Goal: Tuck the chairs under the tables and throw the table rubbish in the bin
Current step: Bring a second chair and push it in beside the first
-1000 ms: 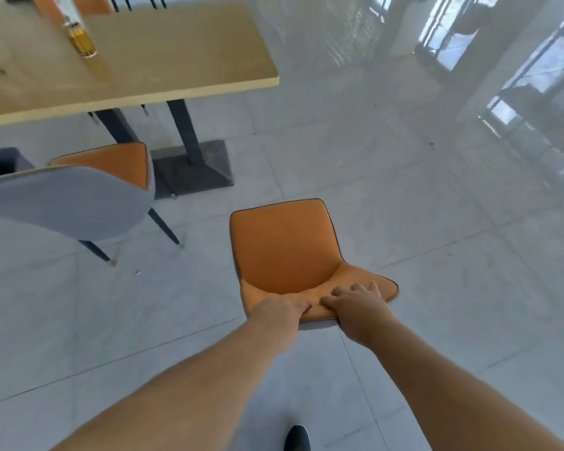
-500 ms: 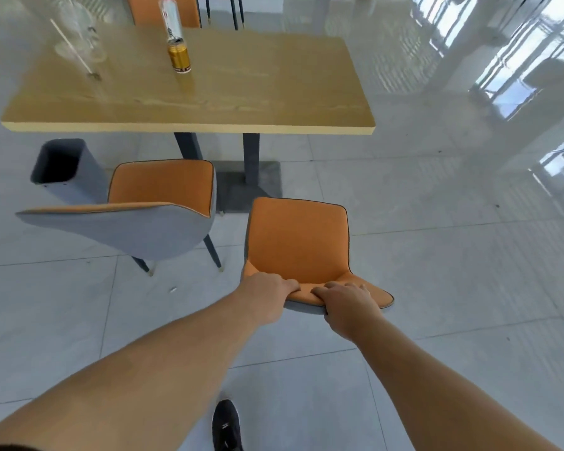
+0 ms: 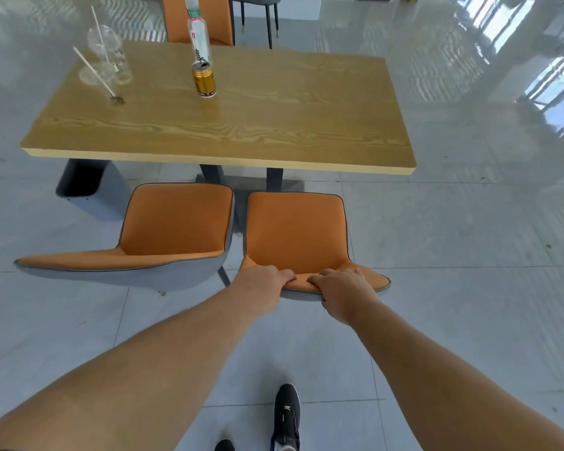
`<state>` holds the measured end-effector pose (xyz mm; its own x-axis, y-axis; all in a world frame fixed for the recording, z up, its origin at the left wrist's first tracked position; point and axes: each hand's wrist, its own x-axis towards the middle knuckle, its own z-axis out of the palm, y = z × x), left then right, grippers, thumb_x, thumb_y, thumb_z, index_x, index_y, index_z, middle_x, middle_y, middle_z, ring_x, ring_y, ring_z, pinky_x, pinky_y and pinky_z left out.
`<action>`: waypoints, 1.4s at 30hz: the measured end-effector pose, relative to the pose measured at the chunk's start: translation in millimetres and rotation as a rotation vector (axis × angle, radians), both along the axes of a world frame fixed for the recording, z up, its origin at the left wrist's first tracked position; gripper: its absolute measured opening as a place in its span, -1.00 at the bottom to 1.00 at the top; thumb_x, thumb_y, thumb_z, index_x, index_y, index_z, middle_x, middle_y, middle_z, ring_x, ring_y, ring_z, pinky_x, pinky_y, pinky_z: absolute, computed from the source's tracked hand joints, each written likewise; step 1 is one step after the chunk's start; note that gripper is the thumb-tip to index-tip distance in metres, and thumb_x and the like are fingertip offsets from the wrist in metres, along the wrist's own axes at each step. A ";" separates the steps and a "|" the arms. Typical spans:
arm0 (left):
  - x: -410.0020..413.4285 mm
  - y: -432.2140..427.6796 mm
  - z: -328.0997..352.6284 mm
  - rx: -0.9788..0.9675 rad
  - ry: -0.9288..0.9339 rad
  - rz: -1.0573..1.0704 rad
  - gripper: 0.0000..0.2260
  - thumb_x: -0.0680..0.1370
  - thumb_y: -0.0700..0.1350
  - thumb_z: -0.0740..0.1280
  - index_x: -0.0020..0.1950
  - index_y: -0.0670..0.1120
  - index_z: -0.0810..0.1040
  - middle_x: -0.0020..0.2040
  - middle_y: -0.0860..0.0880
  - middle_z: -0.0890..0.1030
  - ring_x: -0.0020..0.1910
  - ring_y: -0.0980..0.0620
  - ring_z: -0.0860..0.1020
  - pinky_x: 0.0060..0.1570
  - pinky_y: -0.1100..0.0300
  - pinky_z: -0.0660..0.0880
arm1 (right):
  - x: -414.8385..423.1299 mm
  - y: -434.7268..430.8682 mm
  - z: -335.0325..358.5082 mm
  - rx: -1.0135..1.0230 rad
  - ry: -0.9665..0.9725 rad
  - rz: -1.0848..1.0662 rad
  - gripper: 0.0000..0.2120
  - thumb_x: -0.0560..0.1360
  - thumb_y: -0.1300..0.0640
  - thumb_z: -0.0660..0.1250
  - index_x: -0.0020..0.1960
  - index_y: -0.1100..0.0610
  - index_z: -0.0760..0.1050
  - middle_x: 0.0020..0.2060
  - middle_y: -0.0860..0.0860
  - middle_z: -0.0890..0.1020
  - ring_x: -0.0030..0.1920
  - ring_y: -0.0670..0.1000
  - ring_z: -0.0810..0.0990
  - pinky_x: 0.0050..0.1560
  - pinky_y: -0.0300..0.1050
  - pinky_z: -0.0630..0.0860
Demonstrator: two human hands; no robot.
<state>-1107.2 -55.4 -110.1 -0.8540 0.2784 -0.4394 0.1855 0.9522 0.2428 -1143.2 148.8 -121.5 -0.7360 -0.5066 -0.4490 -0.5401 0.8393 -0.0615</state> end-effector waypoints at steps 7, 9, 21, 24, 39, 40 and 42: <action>-9.9 -8.8 -2.9 0.100 0.012 0.096 -0.47 0.58 -0.08 0.36 0.54 0.16 0.35 0.30 0.00 0.55 0.21 -0.09 0.53 0.19 -0.08 0.52 | -32.4 18.0 8.0 0.075 -0.034 -0.024 -0.67 0.60 0.02 0.30 0.34 -0.18 0.47 0.14 -0.11 0.63 0.20 0.11 0.59 0.32 0.27 0.43; 2.4 -38.6 -3.7 -0.031 0.096 0.100 -0.44 0.53 0.03 0.43 0.51 0.11 0.35 0.36 0.02 0.50 0.29 -0.07 0.47 0.26 -0.09 0.44 | -27.4 11.0 15.5 0.086 -0.056 -0.049 -0.57 0.54 -0.14 0.35 0.40 -0.17 0.43 0.19 -0.10 0.63 0.26 0.13 0.57 0.41 0.37 0.36; 48.5 -259.2 -0.6 -0.311 0.170 0.282 -0.72 0.55 0.12 0.41 0.22 0.10 0.55 -0.03 0.07 0.63 -0.12 0.00 0.59 -0.18 0.10 0.54 | 6.7 -97.3 7.2 0.005 0.144 -0.021 -0.87 0.63 0.11 0.30 0.16 -0.03 0.55 -0.13 -0.06 0.63 -0.14 0.08 0.66 -0.18 -0.03 0.54; 50.4 -259.2 -2.0 -0.198 0.255 0.197 -0.89 0.53 -0.05 0.45 0.03 0.00 0.61 -0.18 0.01 0.62 -0.28 -0.02 0.51 -0.31 0.09 0.53 | 3.6 -120.4 16.2 -0.044 0.115 0.110 -0.89 0.65 0.14 0.27 0.12 0.02 0.55 -0.10 -0.03 0.65 -0.16 0.07 0.65 -0.24 -0.09 0.45; 51.0 -268.4 -9.2 -0.058 0.373 -0.004 -0.77 0.32 -0.14 0.66 -0.18 -0.07 0.64 -0.42 0.01 0.57 -0.53 0.01 0.47 -0.51 0.29 0.34 | 7.3 -141.7 7.2 -0.046 0.080 0.235 -0.87 0.69 0.08 0.22 0.15 0.06 0.53 -0.15 -0.02 0.60 -0.27 0.03 0.49 -0.27 -0.10 0.44; 51.0 -267.6 -9.4 -0.077 0.357 -0.005 -0.79 0.36 -0.09 0.63 -0.15 -0.06 0.64 -0.39 0.02 0.58 -0.50 0.02 0.48 -0.50 0.28 0.37 | 10.0 -139.3 4.6 -0.044 0.077 0.230 -0.87 0.69 0.07 0.23 0.15 0.06 0.53 -0.15 -0.02 0.61 -0.28 0.02 0.49 -0.28 -0.11 0.45; 46.4 -264.2 -5.3 -0.160 0.284 0.007 -0.81 0.48 0.07 0.51 -0.07 0.01 0.59 -0.31 0.07 0.58 -0.41 0.05 0.48 -0.44 0.23 0.45 | 10.9 -140.3 3.7 -0.057 0.071 0.223 -0.87 0.69 0.05 0.25 0.15 0.05 0.53 -0.16 -0.04 0.59 -0.28 0.01 0.51 -0.26 -0.12 0.51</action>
<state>-1060.8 -319.6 -115.4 -0.9506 0.2185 -0.2206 0.2174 0.9756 0.0297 -1132.3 8.5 -117.9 -0.6323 -0.6828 -0.3659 -0.7161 0.6954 -0.0603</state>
